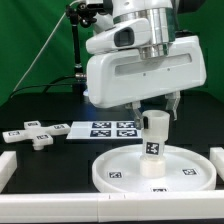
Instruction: Assemble round table
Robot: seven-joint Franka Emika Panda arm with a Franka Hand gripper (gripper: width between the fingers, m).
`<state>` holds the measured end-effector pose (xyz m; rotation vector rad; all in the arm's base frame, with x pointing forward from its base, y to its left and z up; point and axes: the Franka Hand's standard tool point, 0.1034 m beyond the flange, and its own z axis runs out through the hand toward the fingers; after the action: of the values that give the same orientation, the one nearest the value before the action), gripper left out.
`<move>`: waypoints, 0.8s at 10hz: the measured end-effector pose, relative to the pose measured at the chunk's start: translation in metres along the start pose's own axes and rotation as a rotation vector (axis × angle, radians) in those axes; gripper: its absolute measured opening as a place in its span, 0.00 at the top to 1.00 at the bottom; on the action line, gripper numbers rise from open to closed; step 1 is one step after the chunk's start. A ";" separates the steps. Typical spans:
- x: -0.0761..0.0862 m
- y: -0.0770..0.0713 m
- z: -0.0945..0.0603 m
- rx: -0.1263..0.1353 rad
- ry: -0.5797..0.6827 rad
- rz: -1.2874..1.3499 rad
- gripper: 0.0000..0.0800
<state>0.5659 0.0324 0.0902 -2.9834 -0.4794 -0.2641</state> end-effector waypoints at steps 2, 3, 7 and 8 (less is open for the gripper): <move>0.002 0.000 0.000 0.010 0.036 0.283 0.49; 0.001 0.002 0.000 0.007 0.058 0.375 0.48; -0.008 0.004 -0.001 0.022 0.090 0.875 0.48; -0.010 0.005 0.000 0.036 0.088 1.026 0.48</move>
Offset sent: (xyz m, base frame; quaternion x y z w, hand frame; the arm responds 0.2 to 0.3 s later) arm -0.0120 0.0024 -0.0073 -0.0286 0.0287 0.3080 0.9505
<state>0.5580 0.0248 0.0883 -2.7204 1.0127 -0.2565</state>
